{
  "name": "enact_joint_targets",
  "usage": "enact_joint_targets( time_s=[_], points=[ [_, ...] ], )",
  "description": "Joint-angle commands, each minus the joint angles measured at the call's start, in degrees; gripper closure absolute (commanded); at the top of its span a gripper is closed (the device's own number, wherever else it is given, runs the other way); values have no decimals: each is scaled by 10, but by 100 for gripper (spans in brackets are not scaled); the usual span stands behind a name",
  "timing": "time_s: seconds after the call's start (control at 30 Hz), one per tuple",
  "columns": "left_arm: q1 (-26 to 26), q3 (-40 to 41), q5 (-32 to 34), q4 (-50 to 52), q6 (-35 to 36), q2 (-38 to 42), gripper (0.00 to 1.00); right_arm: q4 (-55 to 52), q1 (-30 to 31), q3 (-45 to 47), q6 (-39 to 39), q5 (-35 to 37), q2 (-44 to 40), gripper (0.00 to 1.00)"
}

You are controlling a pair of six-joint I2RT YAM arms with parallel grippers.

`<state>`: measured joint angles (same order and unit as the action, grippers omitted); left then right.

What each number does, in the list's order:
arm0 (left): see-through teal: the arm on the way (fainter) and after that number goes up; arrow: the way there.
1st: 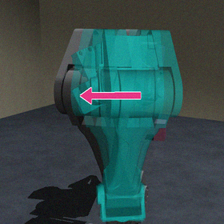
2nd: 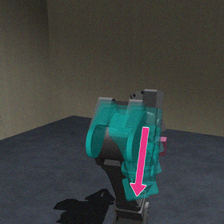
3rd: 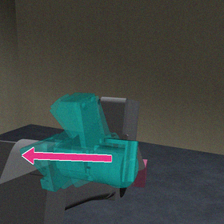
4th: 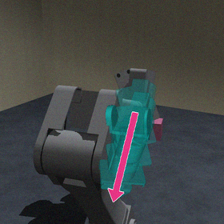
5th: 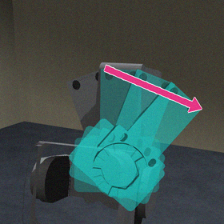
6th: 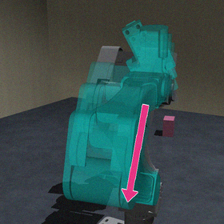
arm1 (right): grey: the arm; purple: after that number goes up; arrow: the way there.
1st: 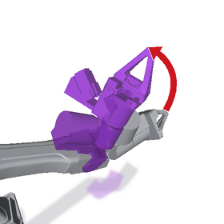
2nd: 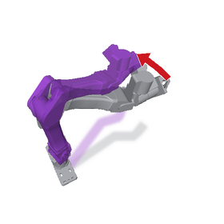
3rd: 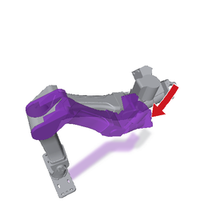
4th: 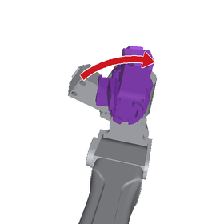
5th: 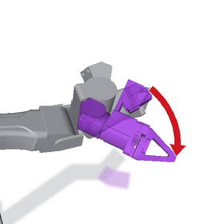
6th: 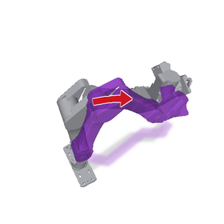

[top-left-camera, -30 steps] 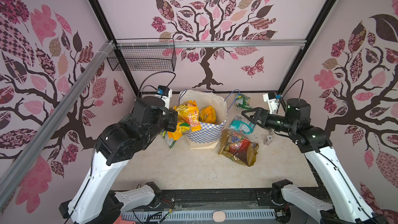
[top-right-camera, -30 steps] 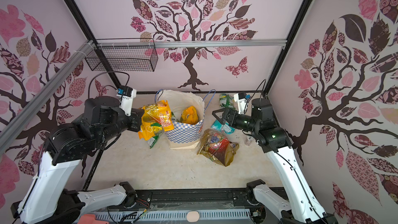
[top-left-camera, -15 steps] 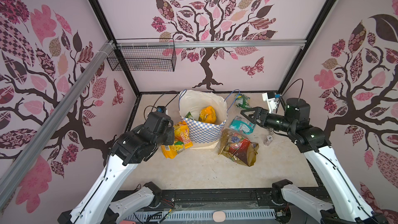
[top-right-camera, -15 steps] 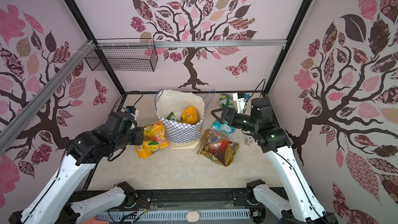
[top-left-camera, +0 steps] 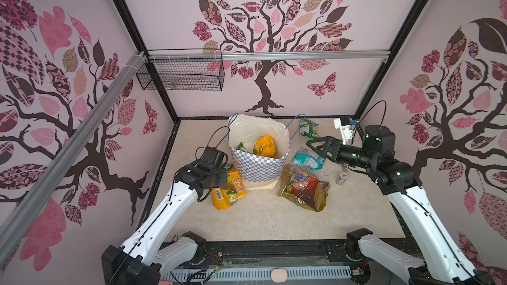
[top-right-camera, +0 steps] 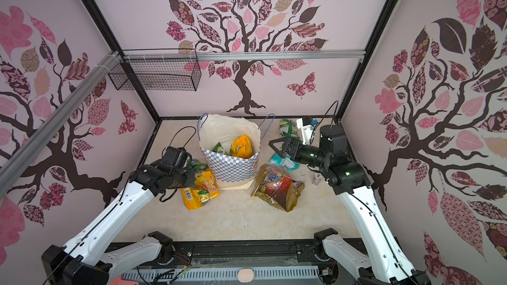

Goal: Take the snacks out of the paper bag
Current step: Place the snack at the middle-left of the table.

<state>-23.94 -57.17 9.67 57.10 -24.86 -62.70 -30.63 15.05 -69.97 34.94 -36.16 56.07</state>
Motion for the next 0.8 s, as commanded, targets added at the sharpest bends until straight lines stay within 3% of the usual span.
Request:
enact_joint_targets(
  time_s=[0.0, 0.17, 0.4, 0.63, 0.77],
  points=[
    [5, 31, -15, -96, -17, -5, 100, -2, 3, -2, -4, 3, -2, 0],
    [16, 74, -35, -142, -35, -42, 100, -7, 3, -8, -11, 5, 2, 0],
    [17, 82, 3, -139, -44, -82, 100, -7, 3, -7, -13, 12, 3, 0],
    [17, 44, 31, -99, -33, -52, 70, -1, 3, -11, -13, 11, 12, 0],
    [17, 7, 42, -73, -14, -14, 63, 3, 4, -10, -11, 11, 17, 0]
  ],
)
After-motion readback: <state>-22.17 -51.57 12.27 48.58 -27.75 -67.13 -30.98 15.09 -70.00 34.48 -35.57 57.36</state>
